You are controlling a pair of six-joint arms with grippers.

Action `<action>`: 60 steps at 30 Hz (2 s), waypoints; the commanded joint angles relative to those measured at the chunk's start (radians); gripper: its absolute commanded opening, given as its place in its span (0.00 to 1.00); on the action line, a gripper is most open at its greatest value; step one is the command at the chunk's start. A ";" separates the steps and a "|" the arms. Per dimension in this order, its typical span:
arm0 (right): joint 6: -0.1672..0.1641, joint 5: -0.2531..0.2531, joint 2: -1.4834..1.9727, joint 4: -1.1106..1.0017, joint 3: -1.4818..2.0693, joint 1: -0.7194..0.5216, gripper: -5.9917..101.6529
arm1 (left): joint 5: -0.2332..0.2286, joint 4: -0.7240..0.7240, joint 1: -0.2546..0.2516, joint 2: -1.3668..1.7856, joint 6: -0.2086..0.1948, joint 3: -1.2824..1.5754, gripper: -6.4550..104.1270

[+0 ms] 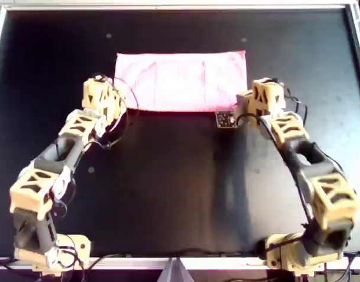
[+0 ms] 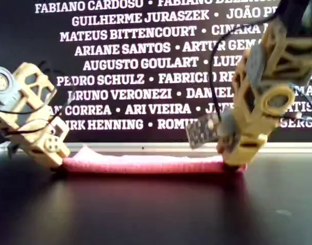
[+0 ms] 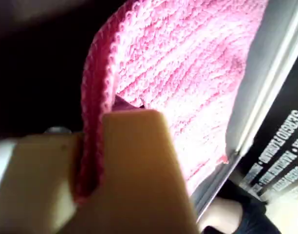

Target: Fold a cloth

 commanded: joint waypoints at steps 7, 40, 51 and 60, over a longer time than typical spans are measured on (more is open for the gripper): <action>0.006 -0.002 0.382 -0.020 0.285 0.000 0.04 | -0.006 0.014 -0.023 0.388 0.011 0.351 0.05; 0.009 -0.002 0.813 -0.020 0.833 0.008 0.04 | -0.006 0.015 -0.149 0.857 0.011 0.925 0.05; 0.011 -0.003 0.813 -0.021 0.928 0.008 0.04 | -0.008 0.015 -0.140 0.857 0.009 0.957 0.06; 0.009 -0.002 0.927 -0.020 0.954 0.002 0.39 | -0.014 0.017 -0.132 0.861 0.009 0.969 0.25</action>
